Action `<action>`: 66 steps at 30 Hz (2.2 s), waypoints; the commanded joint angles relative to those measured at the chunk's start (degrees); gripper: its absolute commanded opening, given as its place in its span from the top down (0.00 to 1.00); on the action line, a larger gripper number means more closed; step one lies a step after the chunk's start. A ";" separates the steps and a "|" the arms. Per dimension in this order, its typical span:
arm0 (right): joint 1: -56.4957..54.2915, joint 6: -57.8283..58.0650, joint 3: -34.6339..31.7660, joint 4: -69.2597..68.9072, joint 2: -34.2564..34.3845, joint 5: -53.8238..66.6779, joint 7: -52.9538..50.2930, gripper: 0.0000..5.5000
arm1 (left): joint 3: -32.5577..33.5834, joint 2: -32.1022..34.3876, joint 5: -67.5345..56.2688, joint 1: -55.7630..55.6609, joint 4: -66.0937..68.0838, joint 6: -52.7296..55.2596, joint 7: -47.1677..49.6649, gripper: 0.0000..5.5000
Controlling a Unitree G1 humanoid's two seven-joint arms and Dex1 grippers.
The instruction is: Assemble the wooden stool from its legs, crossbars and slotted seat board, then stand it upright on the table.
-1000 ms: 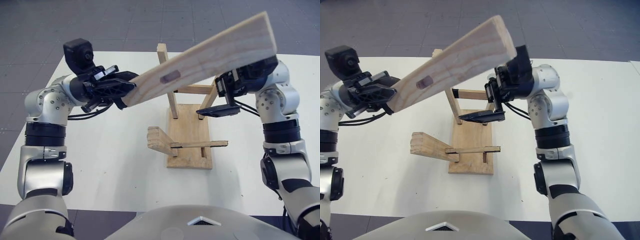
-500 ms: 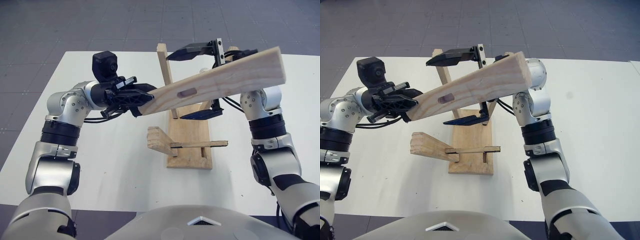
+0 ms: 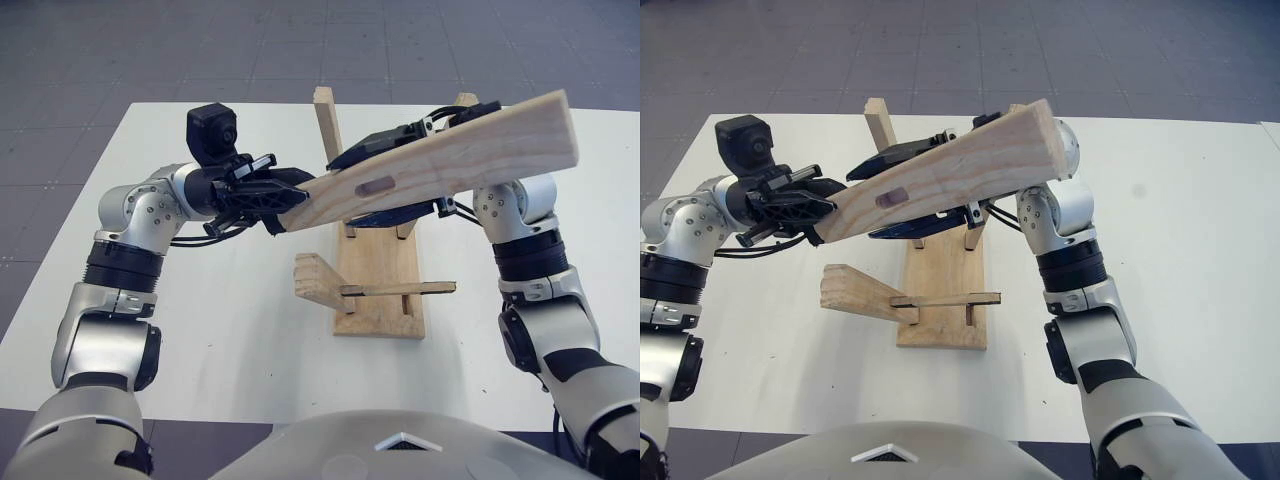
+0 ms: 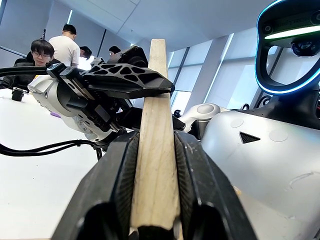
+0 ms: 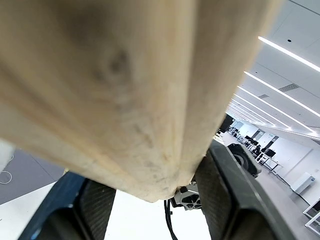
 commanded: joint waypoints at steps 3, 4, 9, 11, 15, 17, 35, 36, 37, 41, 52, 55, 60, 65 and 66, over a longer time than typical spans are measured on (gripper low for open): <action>-1.32 0.61 1.33 -2.49 0.74 0.19 0.20 0.60 | -2.05 0.38 1.61 -0.90 0.84 -0.05 -0.02 0.82; -1.34 0.70 1.23 -2.57 0.83 0.14 0.17 0.60 | -2.26 0.34 1.58 -1.01 1.00 0.06 -0.02 0.82; -1.22 1.50 0.40 -2.92 1.20 0.33 -0.15 0.60 | -1.88 -2.10 4.96 -1.54 3.65 -2.47 -0.02 0.82; -1.05 1.97 -0.20 -2.90 1.14 0.24 -0.50 0.60 | -0.02 -3.00 5.83 -1.65 4.32 -5.28 -0.02 0.73; -1.26 2.51 -1.34 -2.47 0.97 0.22 -1.10 0.61 | 4.84 -5.34 9.41 -3.30 8.30 -6.69 1.19 0.60; -1.25 2.89 -2.04 -2.47 0.77 0.36 -1.58 0.61 | 6.80 -6.06 10.70 -3.46 9.43 -6.22 1.28 0.55; 15.65 14.77 -25.43 -19.47 -16.17 3.15 -25.31 0.61 | 35.82 -7.85 13.26 19.07 -9.50 -17.89 16.63 0.55; 18.67 14.95 -26.97 -21.41 -16.68 3.39 -26.69 0.61 | 37.06 -8.12 12.69 20.40 -11.51 -17.79 18.63 0.55; 21.52 15.33 -28.63 -23.13 -16.98 4.09 -28.02 0.61 | 38.39 -8.49 12.21 21.45 -12.96 -17.92 20.48 0.55; 33.05 15.46 -32.81 -28.99 -17.36 5.86 -29.76 0.61 | 41.59 -11.19 11.69 25.51 -19.37 -19.00 29.21 0.55; 52.66 11.15 -30.67 -27.36 -18.11 5.76 -17.32 0.61 | 42.13 -13.65 9.03 32.14 -30.52 -18.00 41.87 0.55; 51.94 9.74 -30.22 -23.39 -19.33 5.30 -13.40 0.61 | 41.71 -13.61 8.86 32.84 -31.40 -18.02 42.81 0.55; 50.22 9.99 -29.40 -19.73 -20.67 5.97 -10.23 0.61 | 41.39 -13.32 8.26 33.80 -32.35 -17.83 43.06 0.55; 49.25 10.19 -27.59 -20.78 -20.65 5.96 -10.02 0.61 | 41.24 -13.41 7.18 34.12 -32.88 -16.88 43.91 0.55; 49.35 10.27 -26.98 -21.28 -20.27 5.97 -10.20 0.61 | 41.08 -13.66 6.89 34.26 -33.32 -16.71 44.32 0.55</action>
